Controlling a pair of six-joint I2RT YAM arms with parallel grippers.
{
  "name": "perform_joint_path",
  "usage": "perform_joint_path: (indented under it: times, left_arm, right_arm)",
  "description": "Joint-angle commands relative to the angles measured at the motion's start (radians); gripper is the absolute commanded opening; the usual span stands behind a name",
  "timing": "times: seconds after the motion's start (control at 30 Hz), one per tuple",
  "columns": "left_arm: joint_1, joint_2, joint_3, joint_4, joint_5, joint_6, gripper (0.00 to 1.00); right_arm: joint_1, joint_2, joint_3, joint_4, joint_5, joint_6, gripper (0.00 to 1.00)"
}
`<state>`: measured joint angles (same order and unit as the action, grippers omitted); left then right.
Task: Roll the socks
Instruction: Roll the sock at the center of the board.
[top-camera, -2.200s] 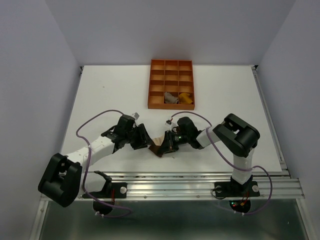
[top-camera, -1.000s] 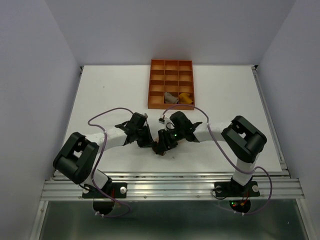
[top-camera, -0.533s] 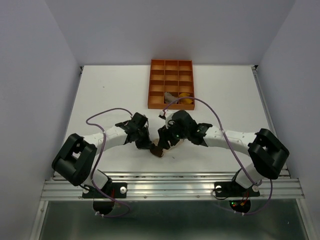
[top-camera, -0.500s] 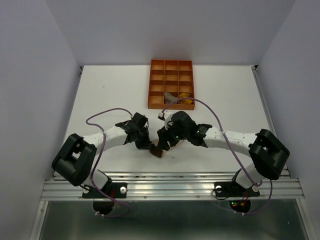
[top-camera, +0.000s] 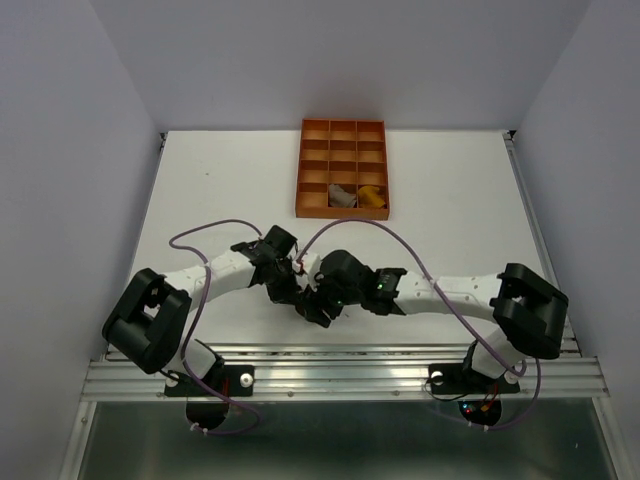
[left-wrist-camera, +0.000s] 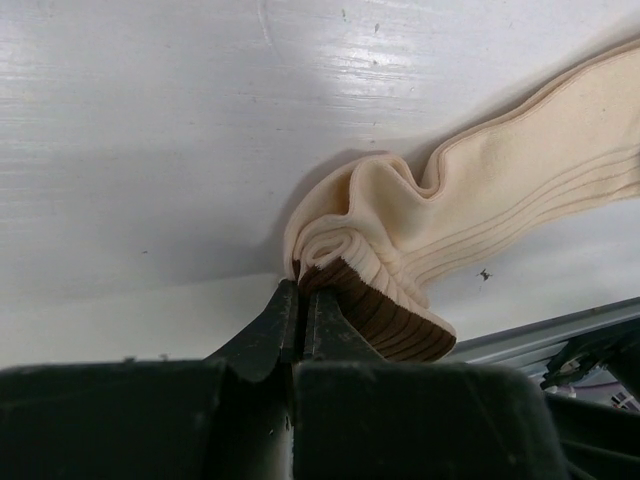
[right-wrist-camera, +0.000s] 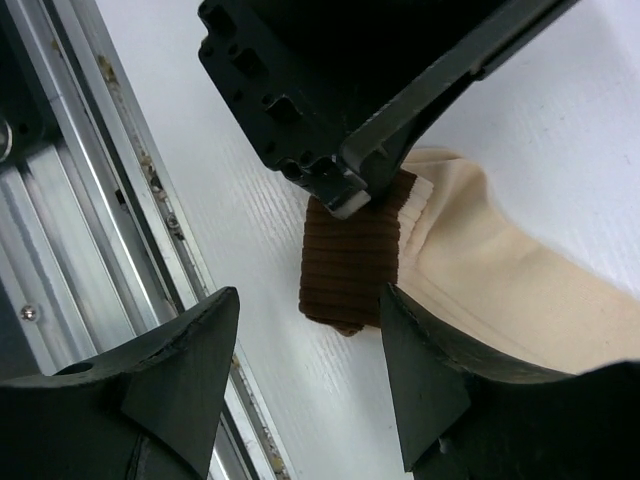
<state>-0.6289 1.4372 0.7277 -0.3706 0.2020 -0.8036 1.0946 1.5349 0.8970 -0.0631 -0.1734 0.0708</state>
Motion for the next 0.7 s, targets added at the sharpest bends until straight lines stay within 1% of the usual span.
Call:
perform_joint_path:
  times: [0.0, 0.17, 0.37, 0.47, 0.6, 0.67]
  left_arm:
    - [-0.008, -0.014, 0.029, -0.087, -0.012, 0.000, 0.00]
    - [-0.008, -0.017, 0.033, -0.079, 0.005, 0.001, 0.00]
    - [-0.008, -0.027, 0.032, -0.070, 0.023, -0.008, 0.00]
    - [-0.008, -0.026, 0.026, -0.056, 0.054, -0.009, 0.00]
    - [-0.008, -0.017, 0.018, -0.047, 0.077, -0.019, 0.00]
    - [-0.008, -0.021, 0.018, -0.053, 0.083, -0.028, 0.00]
  right_arm:
    - [0.047, 0.053, 0.051, -0.010, 0.068, -0.046, 0.64]
    - [0.067, 0.108, 0.063, -0.020, 0.115, -0.051, 0.63]
    - [0.096, 0.165, 0.077, -0.033, 0.207, -0.058, 0.63]
    - [0.108, 0.191, 0.085, -0.046, 0.248, -0.058, 0.63]
    - [0.142, 0.243, 0.088, -0.067, 0.357, -0.058, 0.57]
    - [0.163, 0.257, 0.086, -0.069, 0.388, -0.045, 0.54]
